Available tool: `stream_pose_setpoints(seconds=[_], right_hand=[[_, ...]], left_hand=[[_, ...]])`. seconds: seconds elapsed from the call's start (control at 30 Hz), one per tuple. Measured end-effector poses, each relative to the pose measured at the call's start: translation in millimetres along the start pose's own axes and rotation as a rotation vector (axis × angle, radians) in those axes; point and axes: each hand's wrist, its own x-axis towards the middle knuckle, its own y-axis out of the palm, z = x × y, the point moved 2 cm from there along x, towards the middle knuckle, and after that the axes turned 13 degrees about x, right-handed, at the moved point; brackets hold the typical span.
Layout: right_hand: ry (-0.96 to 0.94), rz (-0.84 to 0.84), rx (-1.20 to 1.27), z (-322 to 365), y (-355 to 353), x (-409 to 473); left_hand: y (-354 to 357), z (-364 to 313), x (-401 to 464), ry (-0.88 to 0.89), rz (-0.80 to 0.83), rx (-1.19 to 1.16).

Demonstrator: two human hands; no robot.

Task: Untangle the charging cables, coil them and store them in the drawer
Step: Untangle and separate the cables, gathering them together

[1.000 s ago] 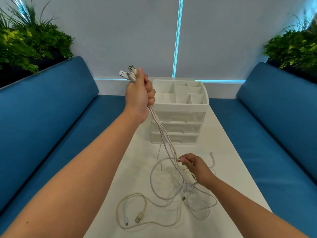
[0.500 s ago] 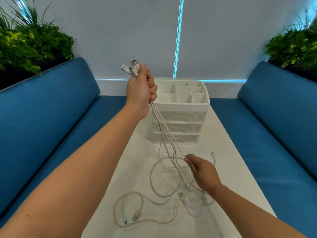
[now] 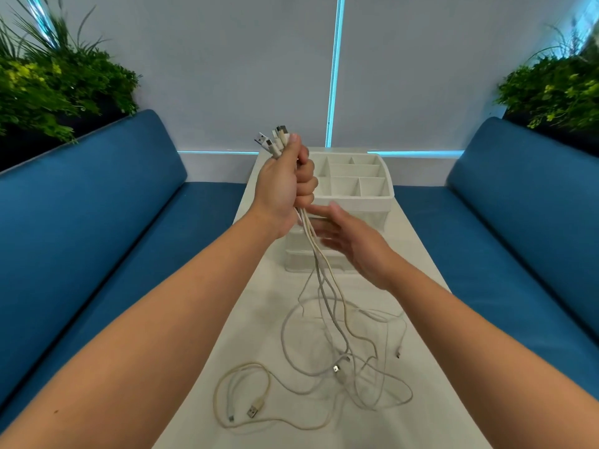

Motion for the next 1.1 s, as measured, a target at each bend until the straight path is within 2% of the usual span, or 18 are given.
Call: stream_pose_setpoints(seconds=[0.1,0.2,0.3,0.47,0.63,0.8,1.0,1.1], right_hand=[[0.032,0.133,0.11,11,17,1],[0.027,0.067,0.175,4,16,-1],[0.022,-0.008,0.075,-5,14,-3],[-0.127,-0.117,-0.134,-12,18,-4],[-0.136,-0.069,-0.093,-15,16,-7],[-0.064,-0.048,0.073,-25,10,-10],[-0.033,0.042,-0.051,-33,9,-16],[-0.013,0.0,-0.066,-33,5,-17]], left_hand=[[5,-4,-2,-0.019,0.084,-0.008],[3,-12,-2,-0.008,0.133,0.008],[1,-15,-1,0.006,0.136,0.017],[-3,-6,3,0.007,0.071,0.051],[-8,3,6,0.024,-0.018,0.028],[-5,6,3,-0.028,-0.001,0.013],[-6,9,0,-0.119,0.084,0.028],[-8,12,0,-0.119,0.083,0.035]])
